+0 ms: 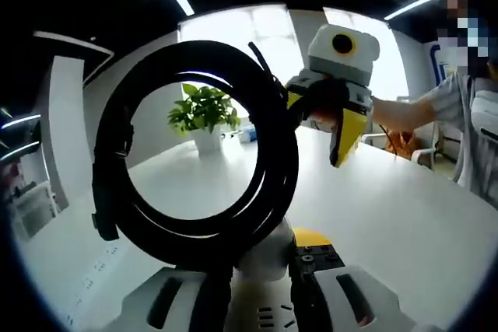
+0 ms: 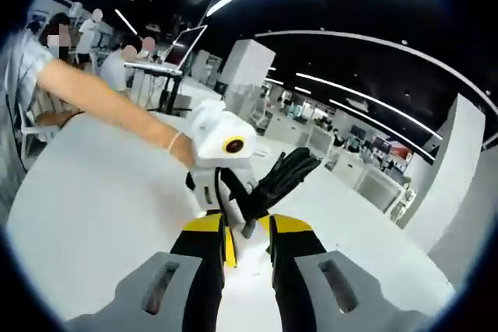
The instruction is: Straighten the power strip on the desk, plug the charger into it
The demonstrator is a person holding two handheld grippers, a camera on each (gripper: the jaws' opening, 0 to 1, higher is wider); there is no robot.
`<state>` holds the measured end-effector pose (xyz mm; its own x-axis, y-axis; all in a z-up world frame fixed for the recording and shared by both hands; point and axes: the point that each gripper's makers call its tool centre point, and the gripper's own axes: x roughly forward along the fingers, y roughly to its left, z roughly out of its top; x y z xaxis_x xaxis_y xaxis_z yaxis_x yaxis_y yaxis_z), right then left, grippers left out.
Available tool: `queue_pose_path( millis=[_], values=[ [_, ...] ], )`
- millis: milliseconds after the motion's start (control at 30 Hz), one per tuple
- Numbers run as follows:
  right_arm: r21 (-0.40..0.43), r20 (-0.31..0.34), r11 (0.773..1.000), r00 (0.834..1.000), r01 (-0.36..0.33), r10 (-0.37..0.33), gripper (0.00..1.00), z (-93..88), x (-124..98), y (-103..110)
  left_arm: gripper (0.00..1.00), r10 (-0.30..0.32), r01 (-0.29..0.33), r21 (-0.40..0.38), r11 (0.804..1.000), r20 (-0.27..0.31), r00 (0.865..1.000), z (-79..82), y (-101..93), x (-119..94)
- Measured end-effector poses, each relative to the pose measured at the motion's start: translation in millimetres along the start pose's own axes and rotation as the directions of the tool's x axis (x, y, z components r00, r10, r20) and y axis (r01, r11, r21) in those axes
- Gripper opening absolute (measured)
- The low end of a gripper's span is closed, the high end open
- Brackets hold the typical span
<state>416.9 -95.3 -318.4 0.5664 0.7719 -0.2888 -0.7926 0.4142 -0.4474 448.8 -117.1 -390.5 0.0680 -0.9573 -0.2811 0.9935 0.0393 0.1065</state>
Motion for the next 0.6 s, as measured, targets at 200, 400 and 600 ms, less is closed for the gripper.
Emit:
queue_pose_path(
  millis=[200,400,600],
  values=[
    [0.002,0.006,1.000,1.000,-0.022,0.022,0.16,1.4,8.7,-4.7,0.27,0.000,0.000,0.000,1.000,0.000,1.000,0.6,-0.3,-0.8],
    [0.000,-0.003,0.999,0.999,-0.051,0.051,0.09,-0.4,17.4,-5.5,0.27,-0.001,0.001,-0.001,1.000,0.001,1.000,0.8,-0.6,-1.1],
    [-0.013,-0.033,0.992,0.992,-0.122,0.122,0.08,-10.1,20.6,-2.6,0.27,-0.003,0.003,0.000,1.000,-0.002,1.000,1.0,-1.2,-1.1]
  ],
)
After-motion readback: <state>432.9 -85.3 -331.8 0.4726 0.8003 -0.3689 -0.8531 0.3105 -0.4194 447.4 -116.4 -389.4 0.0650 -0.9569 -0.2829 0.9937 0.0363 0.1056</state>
